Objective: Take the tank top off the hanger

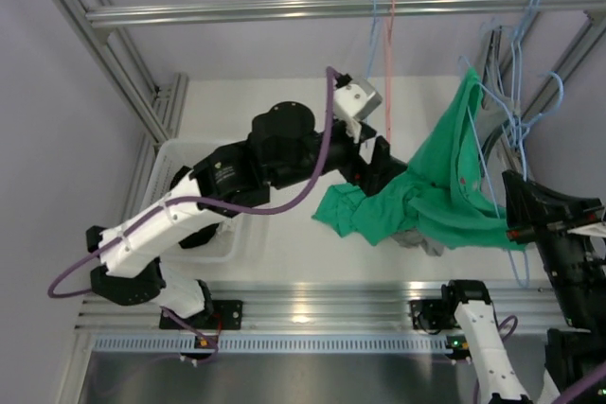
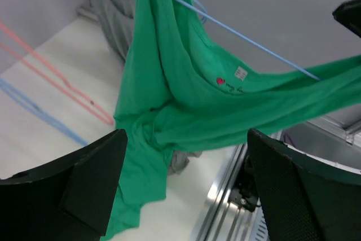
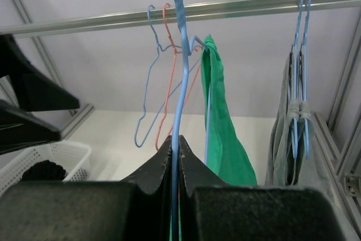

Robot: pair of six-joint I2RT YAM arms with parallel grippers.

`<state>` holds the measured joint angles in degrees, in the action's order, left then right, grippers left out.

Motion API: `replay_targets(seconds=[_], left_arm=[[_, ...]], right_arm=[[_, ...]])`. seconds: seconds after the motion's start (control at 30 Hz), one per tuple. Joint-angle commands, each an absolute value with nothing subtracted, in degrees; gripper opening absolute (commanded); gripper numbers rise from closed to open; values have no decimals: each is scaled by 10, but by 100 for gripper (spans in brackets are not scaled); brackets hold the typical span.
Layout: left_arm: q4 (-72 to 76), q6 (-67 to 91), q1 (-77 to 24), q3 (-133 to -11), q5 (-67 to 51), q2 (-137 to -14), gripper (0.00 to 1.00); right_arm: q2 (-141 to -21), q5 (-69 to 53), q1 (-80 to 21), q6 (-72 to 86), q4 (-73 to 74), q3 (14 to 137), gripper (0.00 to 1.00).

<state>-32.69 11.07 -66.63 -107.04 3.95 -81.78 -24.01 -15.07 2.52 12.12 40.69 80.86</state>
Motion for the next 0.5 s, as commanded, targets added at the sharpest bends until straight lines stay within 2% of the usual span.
replay_targets(seconds=[0.0,0.1,0.27,0.4,0.47], left_arm=[[-285,23,-685,-1164,62,-888,89],[-265,-15,-685,-1235,41,-971,79],[-259,-40,-685,-1316,41,-1038,79],[-231,-47,-685,-1317,5,-1054,79],[-223,-49,-685,-1317,6,-1060,72]], right_arm=[[-236,-137,14,119,498,887,0],[-238,-145,4,123,509,913,0],[-241,-191,-18,134,513,955,0],[-243,-219,-32,140,512,963,0],[-243,-229,-34,141,513,965,0]])
